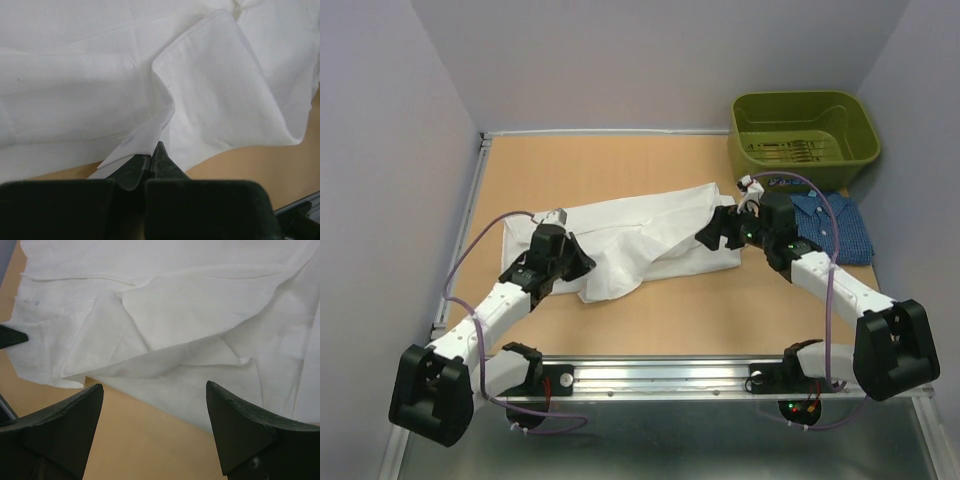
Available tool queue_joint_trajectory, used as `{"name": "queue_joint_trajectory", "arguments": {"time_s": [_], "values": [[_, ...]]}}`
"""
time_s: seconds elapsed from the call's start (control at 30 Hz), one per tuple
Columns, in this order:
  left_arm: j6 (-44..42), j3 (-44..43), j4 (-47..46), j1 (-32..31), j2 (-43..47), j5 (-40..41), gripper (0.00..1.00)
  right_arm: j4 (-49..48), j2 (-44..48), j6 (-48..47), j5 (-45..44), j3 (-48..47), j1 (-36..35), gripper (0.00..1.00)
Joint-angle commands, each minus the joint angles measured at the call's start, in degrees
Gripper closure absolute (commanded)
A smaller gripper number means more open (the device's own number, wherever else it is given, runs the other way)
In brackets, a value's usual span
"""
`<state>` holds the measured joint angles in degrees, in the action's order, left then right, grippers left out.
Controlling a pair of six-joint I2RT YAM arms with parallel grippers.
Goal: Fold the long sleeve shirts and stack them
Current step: Fold the shirt
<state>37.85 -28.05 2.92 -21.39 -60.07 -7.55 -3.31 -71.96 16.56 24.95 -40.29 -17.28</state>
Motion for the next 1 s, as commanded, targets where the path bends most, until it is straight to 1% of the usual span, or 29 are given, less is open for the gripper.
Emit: {"name": "queue_joint_trajectory", "arguments": {"time_s": [0.0, 0.17, 0.27, 0.47, 0.57, 0.63, 0.7, 0.83, 0.97], "values": [[-4.09, -8.85, 5.15, -0.23, 4.87, 3.85, 1.0, -1.35, 3.4, -0.91, -1.39, 0.48, 0.14, 0.12], [-9.36, -18.68, 9.91, -0.23, 7.69, 4.65, 1.0, 0.05, 4.38, -1.88, -2.27, -1.63, 0.14, 0.12], [-10.95, -22.82, 11.67, -0.23, 8.92, 2.9, 1.0, 0.76, 4.55, -2.41, -2.71, -3.03, 0.14, 0.12], [-10.51, -25.21, 13.78, -0.32, 12.6, -5.01, 1.0, 1.11, 3.94, -2.93, -2.45, -5.93, 0.14, 0.12], [-9.99, -25.03, 15.1, -0.32, 15.42, -10.62, 1.0, 1.03, 3.15, -3.2, -2.19, -7.07, 0.14, 0.12], [-9.63, -25.21, 16.41, -0.32, 17.17, -12.04, 1.0, 1.03, 2.88, -3.29, -1.92, -7.6, 0.14, 0.12], [-9.02, -26.52, 17.38, -0.32, 18.23, -12.14, 1.0, 1.03, 2.36, -3.2, -1.75, -8.13, 0.14, 0.12], [-8.4, -29.95, 17.13, -0.32, 19.29, -8.62, 1.0, 0.94, 1.39, -2.93, -1.66, -9.28, 0.23, 0.12], [-7.97, -33.99, 16.51, -0.32, 15.69, -11.07, 1.0, 0.94, 0.95, -2.76, -2.19, -10.24, 0.14, 0.12]]}}
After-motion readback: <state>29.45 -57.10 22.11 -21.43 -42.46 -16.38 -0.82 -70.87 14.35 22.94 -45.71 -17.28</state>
